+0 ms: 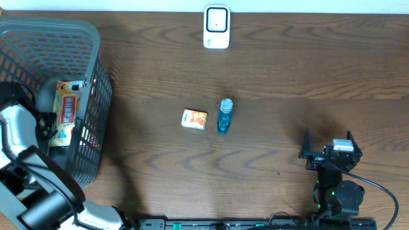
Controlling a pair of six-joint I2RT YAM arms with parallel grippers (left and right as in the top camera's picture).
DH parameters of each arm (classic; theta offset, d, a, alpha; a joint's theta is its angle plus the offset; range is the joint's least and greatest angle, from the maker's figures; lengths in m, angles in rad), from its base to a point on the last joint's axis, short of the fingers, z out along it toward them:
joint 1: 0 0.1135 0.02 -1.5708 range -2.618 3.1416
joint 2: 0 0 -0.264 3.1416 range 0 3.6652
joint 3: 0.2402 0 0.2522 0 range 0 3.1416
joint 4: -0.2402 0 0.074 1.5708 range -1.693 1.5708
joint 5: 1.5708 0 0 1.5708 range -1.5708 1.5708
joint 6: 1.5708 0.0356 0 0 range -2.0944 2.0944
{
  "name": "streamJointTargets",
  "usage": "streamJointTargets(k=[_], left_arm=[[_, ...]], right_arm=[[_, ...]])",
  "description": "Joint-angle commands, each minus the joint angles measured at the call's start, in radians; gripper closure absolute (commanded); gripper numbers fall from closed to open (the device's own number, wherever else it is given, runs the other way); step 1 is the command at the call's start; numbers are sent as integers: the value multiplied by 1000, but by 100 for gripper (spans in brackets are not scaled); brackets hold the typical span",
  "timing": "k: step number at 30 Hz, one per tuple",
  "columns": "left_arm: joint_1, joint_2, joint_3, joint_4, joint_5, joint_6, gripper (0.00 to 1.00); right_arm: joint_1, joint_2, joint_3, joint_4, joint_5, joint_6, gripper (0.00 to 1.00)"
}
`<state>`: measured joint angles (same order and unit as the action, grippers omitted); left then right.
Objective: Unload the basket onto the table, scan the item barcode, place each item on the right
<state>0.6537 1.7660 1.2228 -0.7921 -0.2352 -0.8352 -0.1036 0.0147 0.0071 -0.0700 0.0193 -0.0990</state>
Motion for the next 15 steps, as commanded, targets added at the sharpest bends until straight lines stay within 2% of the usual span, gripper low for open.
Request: streamJointTargets(k=[1, 7, 14, 15], left_arm=[[10, 49, 0, 28, -107, -16, 2], [18, 142, -1, 88, -106, -16, 2], [18, 239, -6, 85, -102, -16, 1], [18, 245, -6, 79, -101, -16, 10]], right_arm=[[-7, -3, -2, -3, 5, -11, 1], [-7, -3, -2, -3, 5, -11, 1], [-7, -3, -2, -3, 5, -11, 1], [-7, -3, -2, -3, 5, -11, 1]])
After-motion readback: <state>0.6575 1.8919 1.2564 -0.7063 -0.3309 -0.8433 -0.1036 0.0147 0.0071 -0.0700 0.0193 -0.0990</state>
